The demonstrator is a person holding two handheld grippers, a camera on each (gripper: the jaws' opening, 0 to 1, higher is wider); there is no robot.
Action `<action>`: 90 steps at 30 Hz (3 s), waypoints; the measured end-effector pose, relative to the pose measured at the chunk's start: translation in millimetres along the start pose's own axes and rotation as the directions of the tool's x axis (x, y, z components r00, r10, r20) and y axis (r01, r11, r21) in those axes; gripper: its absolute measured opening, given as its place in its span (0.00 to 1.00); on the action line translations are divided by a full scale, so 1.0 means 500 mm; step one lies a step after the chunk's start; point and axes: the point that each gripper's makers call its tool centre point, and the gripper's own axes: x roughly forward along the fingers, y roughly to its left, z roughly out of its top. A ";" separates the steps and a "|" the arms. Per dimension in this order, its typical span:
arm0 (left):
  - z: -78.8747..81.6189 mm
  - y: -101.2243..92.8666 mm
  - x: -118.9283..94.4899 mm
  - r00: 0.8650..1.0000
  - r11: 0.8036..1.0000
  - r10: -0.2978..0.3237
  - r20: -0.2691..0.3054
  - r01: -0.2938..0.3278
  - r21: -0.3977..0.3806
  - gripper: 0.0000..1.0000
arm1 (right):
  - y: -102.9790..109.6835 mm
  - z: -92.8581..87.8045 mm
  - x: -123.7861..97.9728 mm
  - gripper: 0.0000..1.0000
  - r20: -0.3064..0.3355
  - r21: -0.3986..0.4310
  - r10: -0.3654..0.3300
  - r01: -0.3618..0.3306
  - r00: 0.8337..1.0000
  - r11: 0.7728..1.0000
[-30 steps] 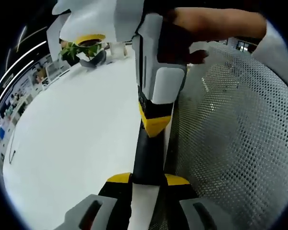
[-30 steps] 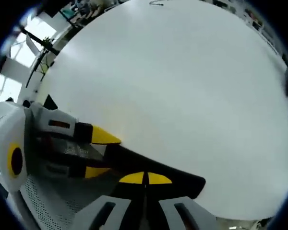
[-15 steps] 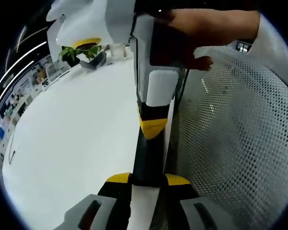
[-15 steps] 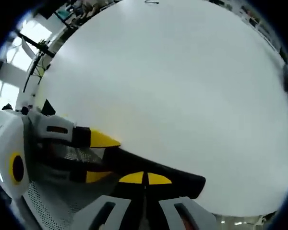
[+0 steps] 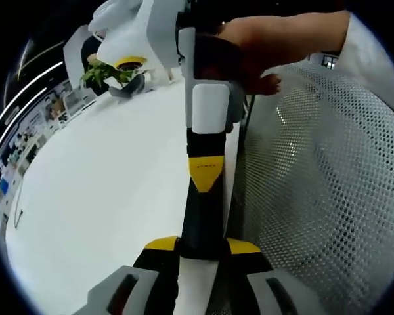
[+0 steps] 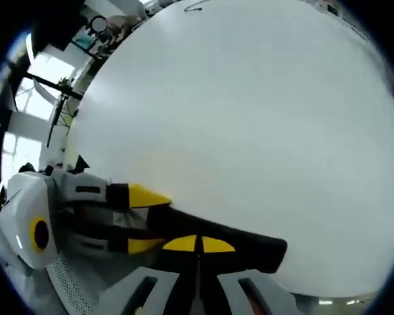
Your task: Press the specified remote control buttons in sequence, fully releasing each button before pressing the next.
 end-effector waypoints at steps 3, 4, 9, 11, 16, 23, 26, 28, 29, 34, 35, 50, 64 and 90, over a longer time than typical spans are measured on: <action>0.001 0.002 0.000 1.000 1.000 0.006 -0.003 -0.006 -0.013 0.26 | -0.003 0.000 -0.003 0.00 0.023 0.030 0.046 -0.046 0.999 0.998; 0.001 0.003 0.001 1.000 1.000 0.008 -0.003 -0.008 -0.020 0.26 | -0.002 0.000 -0.004 0.00 0.029 0.023 0.059 -0.059 0.998 0.998; 0.004 0.003 0.004 0.999 0.998 0.028 -0.026 -0.029 -0.047 0.25 | -0.001 -0.003 -0.007 0.00 0.099 0.010 0.129 -0.130 0.987 0.991; 0.005 0.002 0.005 0.999 0.998 0.036 -0.038 -0.038 -0.048 0.25 | 0.000 -0.002 -0.008 0.00 0.112 0.009 0.154 -0.156 0.982 0.988; 0.005 0.000 0.008 0.995 0.996 0.061 -0.078 -0.065 -0.054 0.25 | -0.003 0.000 -0.008 0.00 0.099 0.052 0.189 -0.195 0.977 0.980; 0.009 0.012 0.004 0.995 0.991 0.062 -0.073 -0.070 -0.114 0.25 | -0.002 0.015 -0.008 0.00 0.034 0.010 0.180 -0.181 0.983 0.983; 0.009 0.011 0.004 0.996 0.991 0.061 -0.070 -0.069 -0.115 0.25 | 0.001 0.015 -0.009 0.00 0.021 -0.015 0.166 -0.166 0.986 0.986; 0.010 0.012 0.005 0.996 0.991 0.062 -0.068 -0.069 -0.113 0.25 | 0.000 0.013 -0.011 0.00 0.027 -0.055 0.151 -0.149 0.988 0.987; 0.011 0.011 0.005 0.996 0.991 0.062 -0.067 -0.070 -0.112 0.25 | 0.001 0.013 -0.012 0.00 0.034 -0.062 0.148 -0.145 0.988 0.987; 0.013 0.012 0.004 0.996 0.991 0.066 -0.067 -0.073 -0.110 0.25 | -0.002 0.009 -0.017 0.00 0.079 -0.117 0.179 -0.170 0.981 0.979; 0.014 0.012 0.004 0.995 0.991 0.067 -0.068 -0.074 -0.107 0.25 | -0.003 0.009 -0.017 0.00 0.086 -0.112 0.186 -0.176 0.979 0.978; 0.021 0.016 0.007 0.996 0.989 0.056 -0.062 -0.064 -0.135 0.25 | 0.021 0.022 -0.008 0.00 0.091 -0.078 0.266 -0.259 0.960 0.963; 0.021 0.015 0.010 0.997 0.988 0.063 -0.048 -0.069 -0.135 0.25 | 0.016 0.023 -0.007 0.00 0.100 -0.081 0.250 -0.242 0.963 0.967; 0.028 0.015 0.012 0.996 0.979 0.079 -0.045 -0.086 -0.183 0.25 | 0.011 0.027 -0.008 0.00 0.120 -0.099 0.220 -0.209 0.968 0.973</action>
